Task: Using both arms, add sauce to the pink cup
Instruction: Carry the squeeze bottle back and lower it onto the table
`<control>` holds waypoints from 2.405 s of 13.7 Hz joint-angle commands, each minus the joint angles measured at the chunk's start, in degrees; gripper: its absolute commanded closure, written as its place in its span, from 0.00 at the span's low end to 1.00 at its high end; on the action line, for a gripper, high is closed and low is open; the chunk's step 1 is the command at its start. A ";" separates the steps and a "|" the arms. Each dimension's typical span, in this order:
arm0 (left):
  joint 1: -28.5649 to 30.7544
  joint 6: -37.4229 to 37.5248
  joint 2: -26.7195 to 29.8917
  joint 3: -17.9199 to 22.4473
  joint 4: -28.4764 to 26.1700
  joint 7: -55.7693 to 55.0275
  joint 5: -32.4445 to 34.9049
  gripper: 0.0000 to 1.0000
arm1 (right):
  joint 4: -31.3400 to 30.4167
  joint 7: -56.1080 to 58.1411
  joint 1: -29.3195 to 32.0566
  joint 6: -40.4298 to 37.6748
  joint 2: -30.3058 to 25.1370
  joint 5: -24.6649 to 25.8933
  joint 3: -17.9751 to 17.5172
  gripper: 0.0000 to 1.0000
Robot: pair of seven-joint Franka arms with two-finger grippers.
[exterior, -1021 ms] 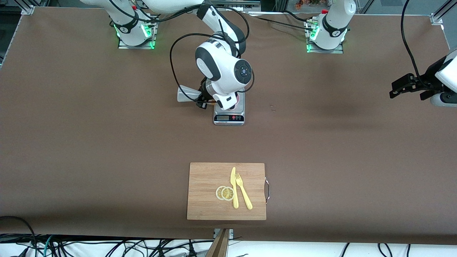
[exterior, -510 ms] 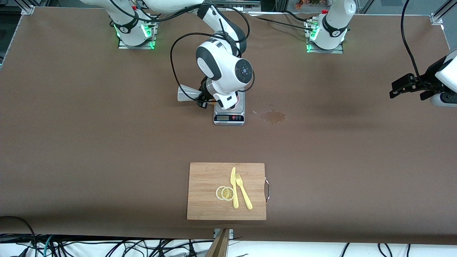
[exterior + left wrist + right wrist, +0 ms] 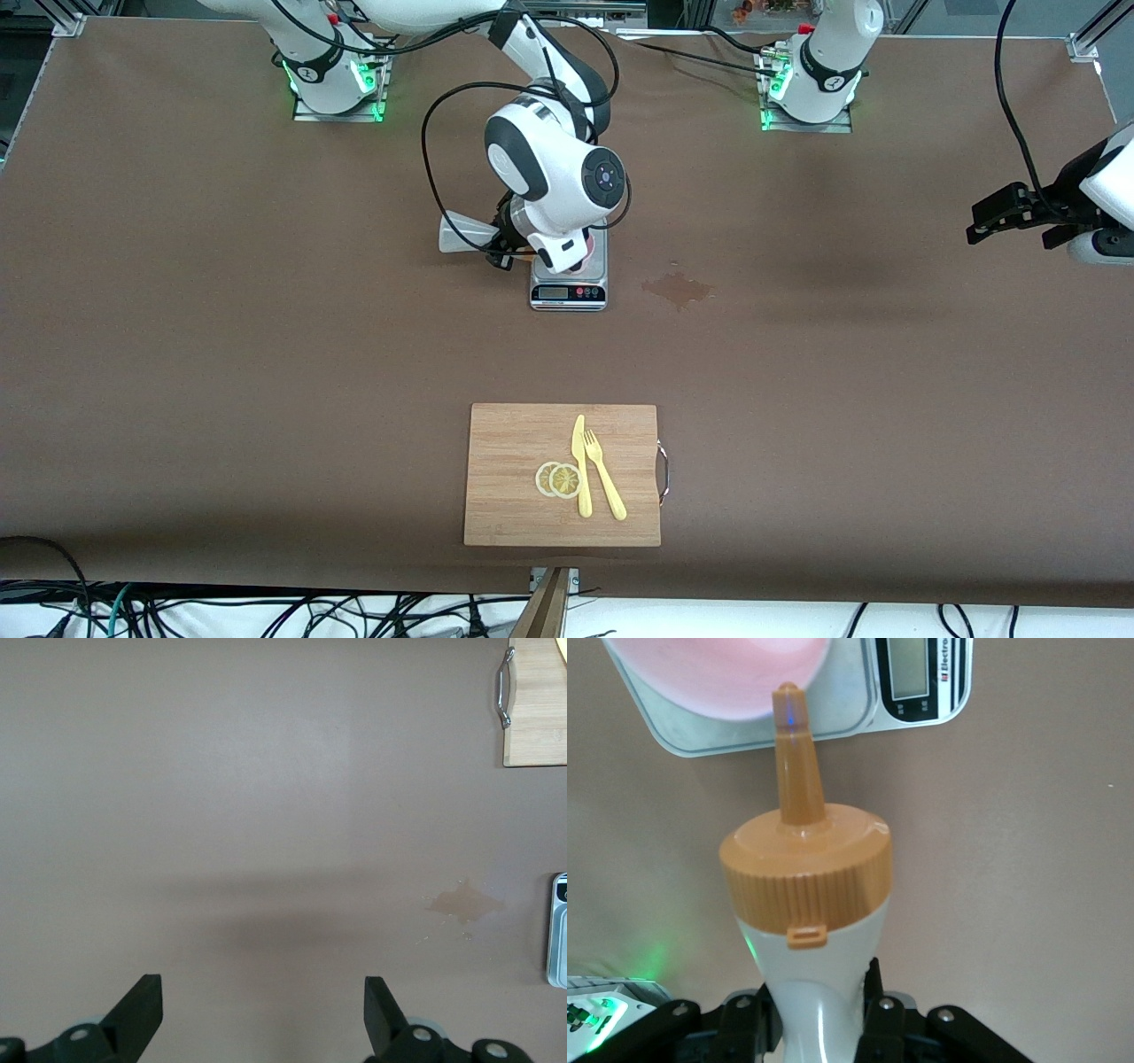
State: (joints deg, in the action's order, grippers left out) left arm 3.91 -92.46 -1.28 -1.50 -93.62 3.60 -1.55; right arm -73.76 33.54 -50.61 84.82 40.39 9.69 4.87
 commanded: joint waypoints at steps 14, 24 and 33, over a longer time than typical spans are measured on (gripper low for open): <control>1.62 0.17 -1.45 0.00 3.53 0.53 -2.67 0.00 | -17.45 30.68 28.53 4.92 -21.22 -31.03 0.32 0.75; 1.62 0.44 -1.45 0.00 3.53 0.52 -2.58 0.00 | -30.03 73.91 50.41 5.80 -21.94 -46.06 0.40 0.75; 2.24 0.44 -3.03 -0.08 5.37 0.35 -2.58 0.00 | -32.58 107.96 58.96 4.74 -8.14 -57.67 1.19 0.72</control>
State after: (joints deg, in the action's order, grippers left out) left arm 5.55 -92.75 -3.49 -1.35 -90.15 3.60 -2.76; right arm -106.48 137.95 7.03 90.66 30.68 -44.90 6.29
